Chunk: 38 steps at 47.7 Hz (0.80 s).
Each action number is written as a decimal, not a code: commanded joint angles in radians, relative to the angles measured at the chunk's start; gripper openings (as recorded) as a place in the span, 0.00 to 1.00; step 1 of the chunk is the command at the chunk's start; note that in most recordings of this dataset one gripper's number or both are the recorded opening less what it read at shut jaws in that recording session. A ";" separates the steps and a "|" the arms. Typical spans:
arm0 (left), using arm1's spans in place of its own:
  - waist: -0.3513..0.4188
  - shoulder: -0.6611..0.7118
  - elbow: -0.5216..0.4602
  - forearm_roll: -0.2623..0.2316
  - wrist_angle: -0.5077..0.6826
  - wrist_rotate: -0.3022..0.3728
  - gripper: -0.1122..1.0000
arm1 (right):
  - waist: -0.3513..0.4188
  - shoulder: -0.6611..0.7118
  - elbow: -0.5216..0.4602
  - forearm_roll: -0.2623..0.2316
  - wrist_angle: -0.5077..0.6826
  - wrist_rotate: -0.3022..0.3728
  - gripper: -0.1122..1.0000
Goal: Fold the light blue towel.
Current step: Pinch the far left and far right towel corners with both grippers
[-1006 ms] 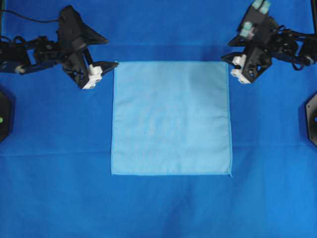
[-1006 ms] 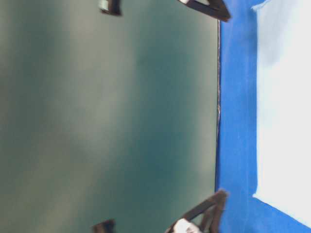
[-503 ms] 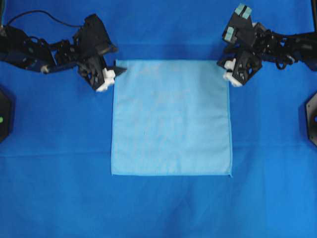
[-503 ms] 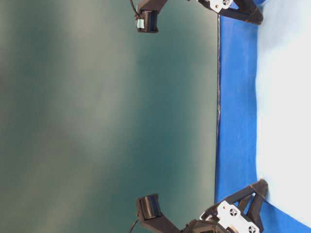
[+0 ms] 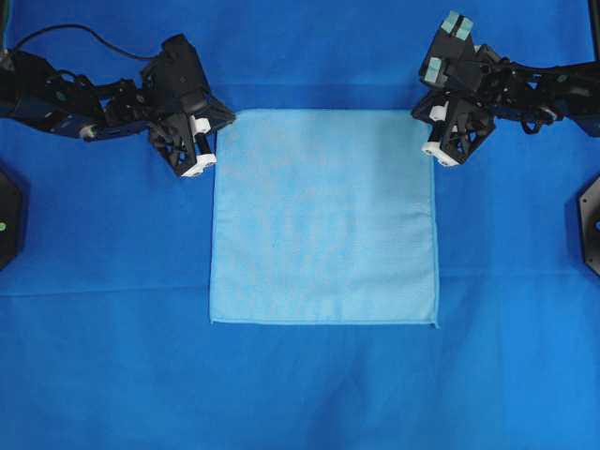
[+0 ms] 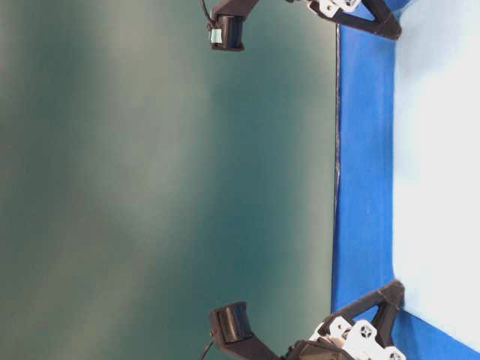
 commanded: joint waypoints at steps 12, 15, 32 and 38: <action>-0.008 -0.144 -0.025 0.002 0.110 0.009 0.12 | -0.003 -0.101 -0.023 -0.005 0.043 -0.009 0.10; -0.008 -0.173 -0.026 0.002 0.120 0.015 0.12 | -0.003 -0.127 -0.023 -0.005 0.058 -0.009 0.10; -0.026 -0.184 -0.029 0.000 0.120 0.055 0.12 | 0.009 -0.198 -0.008 0.000 0.109 0.009 0.10; -0.069 -0.192 -0.025 -0.002 0.126 0.038 0.12 | 0.052 -0.212 -0.003 0.018 0.138 0.028 0.10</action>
